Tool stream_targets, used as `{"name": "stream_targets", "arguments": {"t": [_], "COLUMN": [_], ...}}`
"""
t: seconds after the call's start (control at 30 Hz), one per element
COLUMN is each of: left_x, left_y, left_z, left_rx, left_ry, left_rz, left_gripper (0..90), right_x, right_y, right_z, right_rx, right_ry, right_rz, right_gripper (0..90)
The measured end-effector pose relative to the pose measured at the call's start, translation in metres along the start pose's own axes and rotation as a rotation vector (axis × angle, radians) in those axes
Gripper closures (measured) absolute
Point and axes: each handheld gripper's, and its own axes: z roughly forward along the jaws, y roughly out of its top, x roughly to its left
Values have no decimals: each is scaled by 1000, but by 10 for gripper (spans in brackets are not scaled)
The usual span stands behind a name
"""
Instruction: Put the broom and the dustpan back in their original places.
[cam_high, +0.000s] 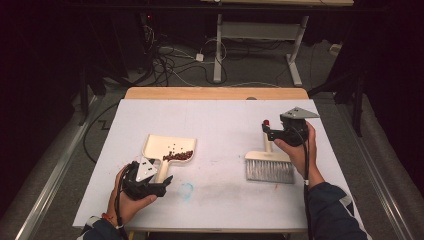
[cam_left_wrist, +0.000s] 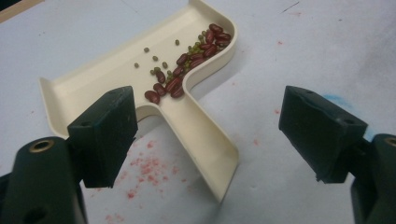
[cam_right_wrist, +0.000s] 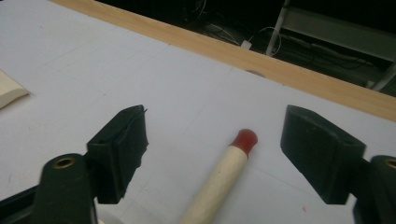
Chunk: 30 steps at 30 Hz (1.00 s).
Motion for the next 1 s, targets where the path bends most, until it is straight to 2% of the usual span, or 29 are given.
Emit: {"name": "stream_targets", "arguments": {"t": [0.1,0.37,0.43,0.67,1.0], "left_x": [1,-3,-4,-7,-9], "left_y": [-2,-2,-2,-3,-2], "left_z": [-1,-3,-5,-2,0], "left_rx": [-6,-7,-15,-6,-3], "left_ry": [0,6,7,-2,-9], "left_rz": [-8,-4,-4,22,40], "left_gripper": [192,181,181,181,181], "right_x": [2,7,8,14,21], "right_y": [2,4,5,8,9], "right_z": [-3,-8,-10,-19,-32], "right_rx": [-28,-33,-44,-64,-65], "right_ry": [-11,-14,-5,18,36], "right_rz": [-7,-29,-19,-42,-60], "right_gripper": [162,165,164,163,164]}}
